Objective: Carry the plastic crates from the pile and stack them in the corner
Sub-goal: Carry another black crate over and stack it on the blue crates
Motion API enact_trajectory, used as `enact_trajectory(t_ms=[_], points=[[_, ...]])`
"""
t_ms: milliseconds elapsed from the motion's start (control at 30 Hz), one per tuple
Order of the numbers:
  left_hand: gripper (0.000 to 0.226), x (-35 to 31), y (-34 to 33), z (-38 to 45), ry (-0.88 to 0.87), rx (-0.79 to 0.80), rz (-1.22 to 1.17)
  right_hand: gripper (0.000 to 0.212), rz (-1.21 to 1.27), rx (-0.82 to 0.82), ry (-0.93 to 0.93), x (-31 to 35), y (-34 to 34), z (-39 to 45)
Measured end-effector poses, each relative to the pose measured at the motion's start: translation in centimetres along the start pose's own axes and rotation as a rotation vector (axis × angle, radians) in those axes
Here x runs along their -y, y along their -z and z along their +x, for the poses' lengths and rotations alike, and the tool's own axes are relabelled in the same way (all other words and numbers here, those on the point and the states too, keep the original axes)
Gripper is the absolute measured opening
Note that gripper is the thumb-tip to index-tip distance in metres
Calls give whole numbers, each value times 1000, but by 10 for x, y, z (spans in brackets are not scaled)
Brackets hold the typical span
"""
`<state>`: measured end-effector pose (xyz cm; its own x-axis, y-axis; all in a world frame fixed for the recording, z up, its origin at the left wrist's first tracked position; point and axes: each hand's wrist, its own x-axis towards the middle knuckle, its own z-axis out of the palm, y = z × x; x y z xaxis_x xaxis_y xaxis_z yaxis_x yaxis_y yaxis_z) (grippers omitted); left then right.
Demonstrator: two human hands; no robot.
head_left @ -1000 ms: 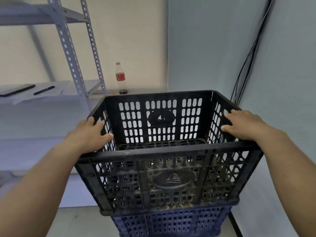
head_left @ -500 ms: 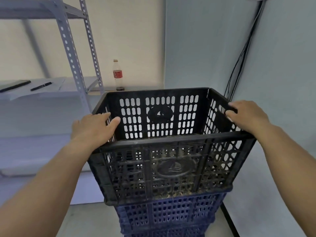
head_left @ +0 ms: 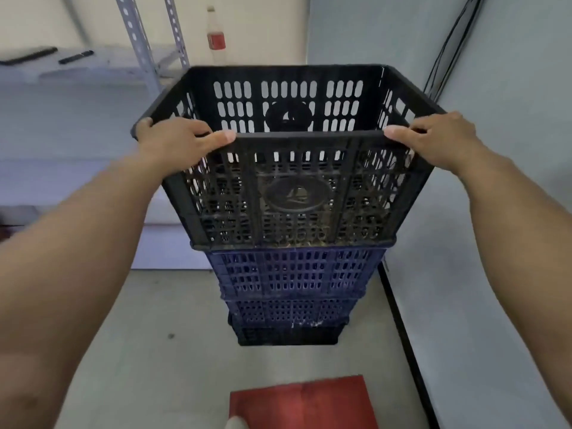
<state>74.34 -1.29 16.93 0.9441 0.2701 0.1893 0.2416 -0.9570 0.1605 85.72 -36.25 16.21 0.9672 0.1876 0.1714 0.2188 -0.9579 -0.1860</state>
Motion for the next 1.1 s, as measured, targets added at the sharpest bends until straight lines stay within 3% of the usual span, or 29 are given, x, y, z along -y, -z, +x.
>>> enact_trajectory(t_ms=[167,300,400,533,600,767,867,967,1100], points=[[73,3,1,4,24,1,1,110,-35,7,1,-2,3,2],[72,3,2,5,20,33,21,133,-33,15,2,0,6,0],[72,5,1,5,16,45,0,122,-28,25,-7,-1,5,0],[72,5,1,6,24,41,-3,135,-25,29,0,1,5,1],[65,5,0,6,27,34,-13,130,-17,23,8,-1,4,2],[58,5,2,2,-8,9,-47,81,-47,22,17,1,7,-1],[60,4,1,1,-27,-23,-23,82,-58,22,36,2,9,-2],[61,7,-4,3,-49,-79,-12,67,-35,-58,110,10,9,0],[71,14,-10,5,-83,-148,28,73,19,-10,188,30,5,-4]])
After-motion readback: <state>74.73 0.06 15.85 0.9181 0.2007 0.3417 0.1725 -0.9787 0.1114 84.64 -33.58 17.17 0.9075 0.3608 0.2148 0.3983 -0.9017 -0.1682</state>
